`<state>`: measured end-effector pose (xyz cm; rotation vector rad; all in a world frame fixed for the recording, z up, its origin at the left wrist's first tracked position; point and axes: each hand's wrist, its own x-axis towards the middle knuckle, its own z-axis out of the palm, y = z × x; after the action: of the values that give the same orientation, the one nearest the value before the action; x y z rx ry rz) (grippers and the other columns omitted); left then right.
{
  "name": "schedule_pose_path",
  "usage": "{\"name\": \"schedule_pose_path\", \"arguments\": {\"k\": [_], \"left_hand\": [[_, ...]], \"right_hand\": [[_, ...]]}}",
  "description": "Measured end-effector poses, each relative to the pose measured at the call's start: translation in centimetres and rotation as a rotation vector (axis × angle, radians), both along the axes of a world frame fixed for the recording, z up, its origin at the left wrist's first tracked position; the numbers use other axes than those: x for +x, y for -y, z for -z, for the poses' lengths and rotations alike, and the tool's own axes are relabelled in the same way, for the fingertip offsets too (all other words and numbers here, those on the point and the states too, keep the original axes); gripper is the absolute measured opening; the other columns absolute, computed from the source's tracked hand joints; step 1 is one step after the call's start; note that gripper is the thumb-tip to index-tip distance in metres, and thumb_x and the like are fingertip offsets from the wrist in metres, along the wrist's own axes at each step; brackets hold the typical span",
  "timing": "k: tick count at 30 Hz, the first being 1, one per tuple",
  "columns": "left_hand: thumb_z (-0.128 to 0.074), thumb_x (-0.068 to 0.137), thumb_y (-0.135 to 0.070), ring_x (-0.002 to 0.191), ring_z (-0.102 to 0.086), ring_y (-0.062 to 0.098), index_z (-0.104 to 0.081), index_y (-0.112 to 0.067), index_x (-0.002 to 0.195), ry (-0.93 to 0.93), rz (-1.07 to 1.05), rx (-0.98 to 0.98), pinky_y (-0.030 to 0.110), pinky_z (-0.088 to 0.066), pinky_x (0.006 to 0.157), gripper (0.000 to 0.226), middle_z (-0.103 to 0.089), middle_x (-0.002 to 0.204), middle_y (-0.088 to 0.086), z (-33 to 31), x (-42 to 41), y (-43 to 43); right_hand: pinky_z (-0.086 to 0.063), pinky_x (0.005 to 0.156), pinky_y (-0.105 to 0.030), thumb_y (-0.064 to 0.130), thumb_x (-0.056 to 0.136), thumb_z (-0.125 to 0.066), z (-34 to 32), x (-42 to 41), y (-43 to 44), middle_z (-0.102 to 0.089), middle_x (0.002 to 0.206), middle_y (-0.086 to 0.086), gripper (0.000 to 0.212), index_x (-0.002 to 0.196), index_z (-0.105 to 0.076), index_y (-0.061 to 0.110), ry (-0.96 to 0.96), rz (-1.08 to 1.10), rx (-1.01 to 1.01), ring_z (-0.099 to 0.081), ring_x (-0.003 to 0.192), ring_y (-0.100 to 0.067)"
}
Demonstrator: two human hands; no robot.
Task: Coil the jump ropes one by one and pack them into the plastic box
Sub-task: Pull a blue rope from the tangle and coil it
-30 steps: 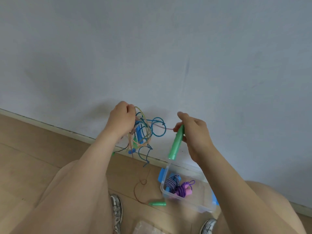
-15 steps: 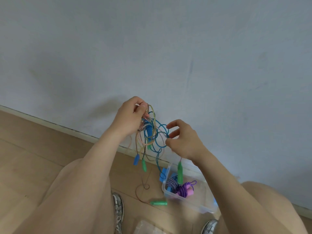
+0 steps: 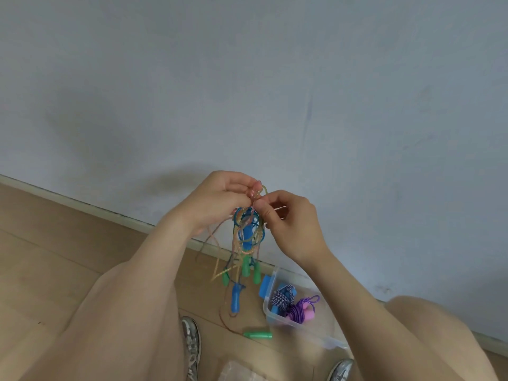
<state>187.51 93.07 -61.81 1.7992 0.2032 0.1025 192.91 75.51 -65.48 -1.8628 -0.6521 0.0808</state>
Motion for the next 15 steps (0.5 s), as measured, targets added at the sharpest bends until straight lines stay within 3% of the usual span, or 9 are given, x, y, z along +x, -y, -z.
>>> {"name": "schedule_pose_path", "arguments": {"k": [3, 6, 10, 13, 15], "left_hand": [[-0.071, 0.087, 0.010, 0.103, -0.076, 0.025, -0.075, -0.022, 0.119, 0.066, 0.063, 0.109, 0.029, -0.061, 0.087, 0.046, -0.078, 0.110, 0.003, 0.4, -0.1, -0.3], [-0.075, 0.088, 0.003, 0.092, -0.074, 0.029, -0.075, -0.027, 0.120, 0.081, 0.177, 0.208, 0.025, -0.059, 0.081, 0.044, -0.075, 0.109, -0.002, 0.7, -0.1, -0.1], [-0.083, 0.085, -0.003, 0.093, -0.071, 0.033, -0.073, -0.030, 0.127, 0.107, 0.206, 0.294, 0.021, -0.054, 0.074, 0.052, -0.076, 0.110, -0.003, 1.2, 0.2, 0.3], [-0.087, 0.081, -0.011, 0.074, -0.065, 0.020, -0.068, -0.036, 0.124, 0.071, 0.198, 0.393, 0.037, -0.057, 0.075, 0.053, -0.074, 0.101, -0.005, 1.9, 0.4, 0.1], [-0.081, 0.081, -0.010, 0.068, -0.062, 0.008, -0.065, -0.040, 0.119, 0.003, 0.200, 0.484, 0.038, -0.055, 0.068, 0.051, -0.069, 0.088, -0.010, 2.3, 0.6, -0.1]], "right_hand": [[-0.064, 0.068, -0.049, 0.043, 0.105, -0.061, -0.6, -0.4, 0.1, -0.078, 0.083, 0.004, 0.031, 0.091, -0.079, 0.021, -0.073, 0.004, 0.009, -0.076, 0.071, -0.023], [-0.064, 0.064, -0.046, 0.046, 0.111, -0.047, -1.3, -0.7, 0.3, -0.079, 0.082, -0.007, 0.051, 0.092, -0.080, 0.011, -0.225, -0.035, 0.077, -0.076, 0.068, -0.031], [-0.061, 0.078, -0.052, 0.029, 0.098, -0.072, -0.7, -0.3, 0.4, -0.077, 0.074, 0.000, 0.023, 0.078, -0.082, 0.025, -0.108, -0.005, 0.032, -0.075, 0.074, -0.024], [-0.055, 0.092, -0.039, 0.033, 0.093, -0.077, -0.6, -0.5, 0.2, -0.069, 0.094, 0.012, 0.017, 0.077, -0.080, 0.036, -0.010, 0.131, 0.010, -0.066, 0.101, -0.016], [-0.048, 0.094, -0.032, 0.035, 0.096, -0.075, -1.2, -0.5, 0.3, -0.060, 0.096, 0.011, 0.017, 0.079, -0.075, 0.036, 0.075, 0.215, -0.010, -0.058, 0.107, -0.015]]}}
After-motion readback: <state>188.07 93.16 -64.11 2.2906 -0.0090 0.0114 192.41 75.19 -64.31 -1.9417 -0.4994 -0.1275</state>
